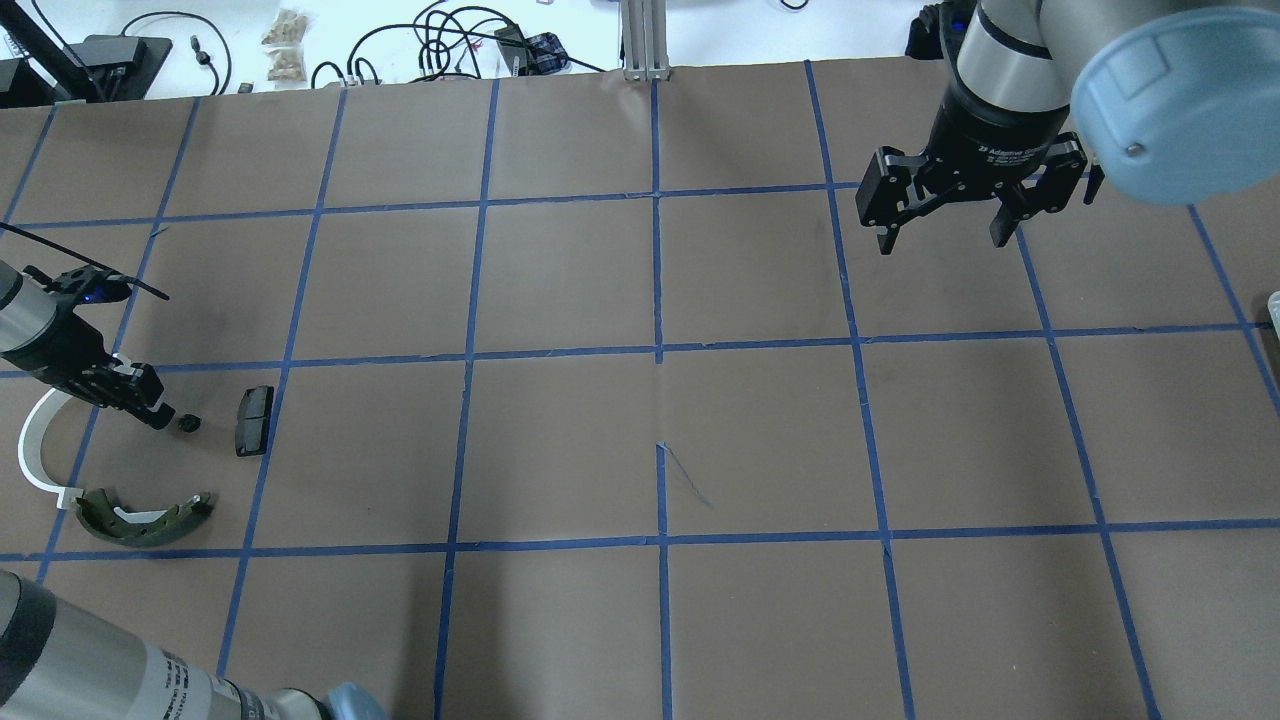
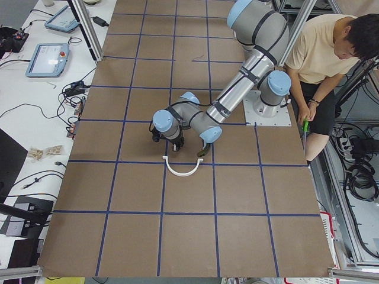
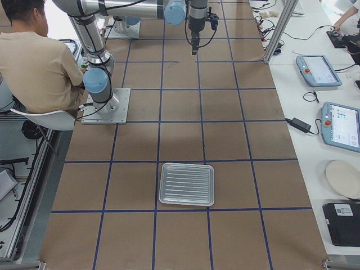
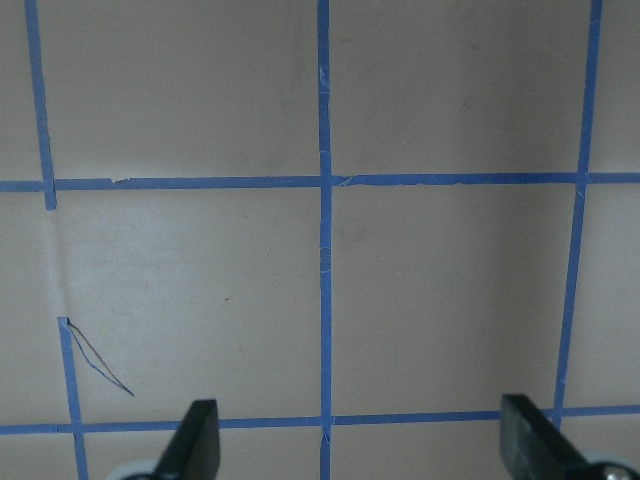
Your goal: Place bearing gear from tray to pile
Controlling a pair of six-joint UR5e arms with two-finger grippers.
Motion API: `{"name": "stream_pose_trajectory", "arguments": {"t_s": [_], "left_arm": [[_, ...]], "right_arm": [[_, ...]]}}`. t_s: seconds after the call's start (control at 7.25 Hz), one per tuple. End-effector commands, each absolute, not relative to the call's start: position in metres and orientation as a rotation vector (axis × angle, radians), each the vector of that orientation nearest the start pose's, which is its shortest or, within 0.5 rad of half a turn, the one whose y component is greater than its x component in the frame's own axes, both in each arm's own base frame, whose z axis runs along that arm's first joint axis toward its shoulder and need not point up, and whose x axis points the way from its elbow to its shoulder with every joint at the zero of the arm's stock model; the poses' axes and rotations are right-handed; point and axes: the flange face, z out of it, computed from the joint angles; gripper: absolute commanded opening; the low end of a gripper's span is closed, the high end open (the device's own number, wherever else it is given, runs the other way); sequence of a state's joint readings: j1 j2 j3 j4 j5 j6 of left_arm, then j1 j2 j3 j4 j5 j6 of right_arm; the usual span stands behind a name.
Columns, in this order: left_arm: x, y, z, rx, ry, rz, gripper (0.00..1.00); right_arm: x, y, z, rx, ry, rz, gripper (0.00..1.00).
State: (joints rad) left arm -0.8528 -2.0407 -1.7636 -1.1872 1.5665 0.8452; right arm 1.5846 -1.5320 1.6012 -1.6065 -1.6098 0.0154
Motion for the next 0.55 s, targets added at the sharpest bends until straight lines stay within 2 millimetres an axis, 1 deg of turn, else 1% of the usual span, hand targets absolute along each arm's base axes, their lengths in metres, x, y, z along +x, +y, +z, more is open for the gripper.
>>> {"name": "stream_pose_trajectory", "arguments": {"t_s": [0.0, 0.14, 0.28, 0.41], "left_arm": [[0.274, -0.517, 0.179, 0.211, 3.315, 0.328, 0.43], [0.274, -0.516, 0.178, 0.237, 3.316, 0.336, 0.99], [0.273, -0.515, 0.183, 0.234, 3.309, 0.346, 1.00], [0.271, -0.518, 0.199, 0.241, 3.295, 0.327, 1.00]], "right_arm": [[0.136, -0.501, 0.454, 0.001, 3.183, 0.062, 1.00], [0.136, -0.501, 0.454, 0.001, 3.183, 0.060, 1.00], [0.136, -0.501, 0.453, 0.001, 3.183, 0.065, 1.00], [0.136, -0.501, 0.453, 0.001, 3.181, 0.065, 1.00]]}}
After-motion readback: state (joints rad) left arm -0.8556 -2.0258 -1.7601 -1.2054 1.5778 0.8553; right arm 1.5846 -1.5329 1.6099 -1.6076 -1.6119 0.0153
